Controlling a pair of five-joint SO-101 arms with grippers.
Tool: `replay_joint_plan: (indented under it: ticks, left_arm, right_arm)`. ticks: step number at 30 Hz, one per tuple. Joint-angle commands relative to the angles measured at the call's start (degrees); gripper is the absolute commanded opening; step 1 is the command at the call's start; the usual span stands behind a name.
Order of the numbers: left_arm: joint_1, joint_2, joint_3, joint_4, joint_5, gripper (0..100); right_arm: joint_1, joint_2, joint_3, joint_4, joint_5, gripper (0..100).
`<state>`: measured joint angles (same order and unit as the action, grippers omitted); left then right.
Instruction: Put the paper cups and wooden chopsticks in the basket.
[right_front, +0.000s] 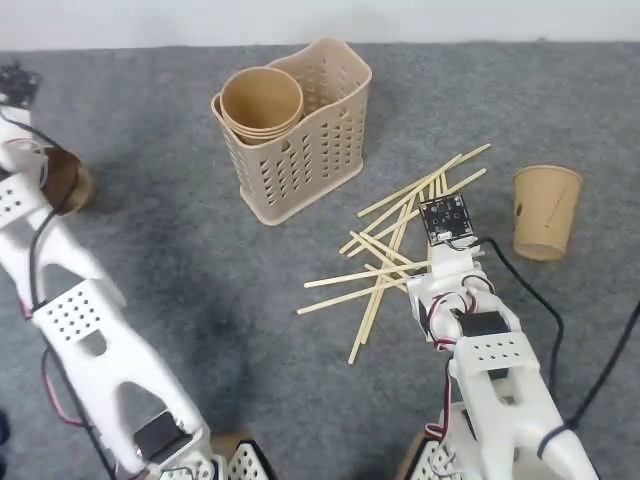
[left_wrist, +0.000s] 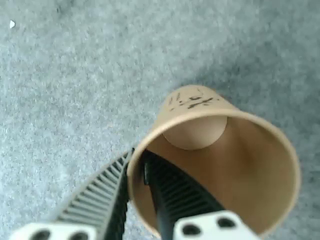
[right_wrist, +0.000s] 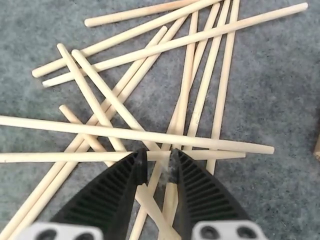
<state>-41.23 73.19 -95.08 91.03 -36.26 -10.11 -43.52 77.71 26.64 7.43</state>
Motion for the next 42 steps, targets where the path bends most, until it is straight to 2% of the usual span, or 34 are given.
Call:
replay_joint_plan:
  ticks: [1,5,8,20,25,28,31,36,39,42]
  left_arm:
    - [-0.18,0.62,-1.1,-4.4,1.14,1]
    - [-0.18,0.88,-1.1,-9.49,7.47,2]
    - [0.44,-0.53,-1.27,-9.58,8.7,1]
    - [7.03,-22.24,-1.27,9.41,11.34,1]
    - [8.97,-34.81,-0.22,9.67,16.26,1]
    - [11.25,-44.31,4.79,9.58,20.48,1]
    - [15.65,-54.07,11.65,9.41,25.76,1]
    - [28.04,-67.6,19.74,8.79,34.02,1]
    - [34.37,-72.79,23.34,5.89,38.59,1]
    - [37.01,-74.73,27.3,2.46,44.75,1]
  right_arm:
    - [-0.31,-1.27,-0.26,-0.57,0.79,9.0]
    - [-0.31,-1.19,-0.26,-0.57,0.79,9.0]
    - [-0.31,-1.01,-0.26,-1.01,0.79,9.0]
    - [-0.31,-1.01,-0.26,-0.92,0.79,9.0]
    - [-0.31,-1.1,-0.26,-0.66,0.79,9.0]
    - [-0.31,-1.19,-0.26,-0.66,0.79,9.0]
    - [-0.31,-1.19,-0.26,-0.66,0.79,9.0]
    - [-0.22,-1.01,-0.26,-0.57,0.79,9.0]
    - [-0.22,-1.01,-0.26,-0.57,0.79,9.0]
    - [-0.31,-1.01,-0.26,-0.57,0.79,8.9]
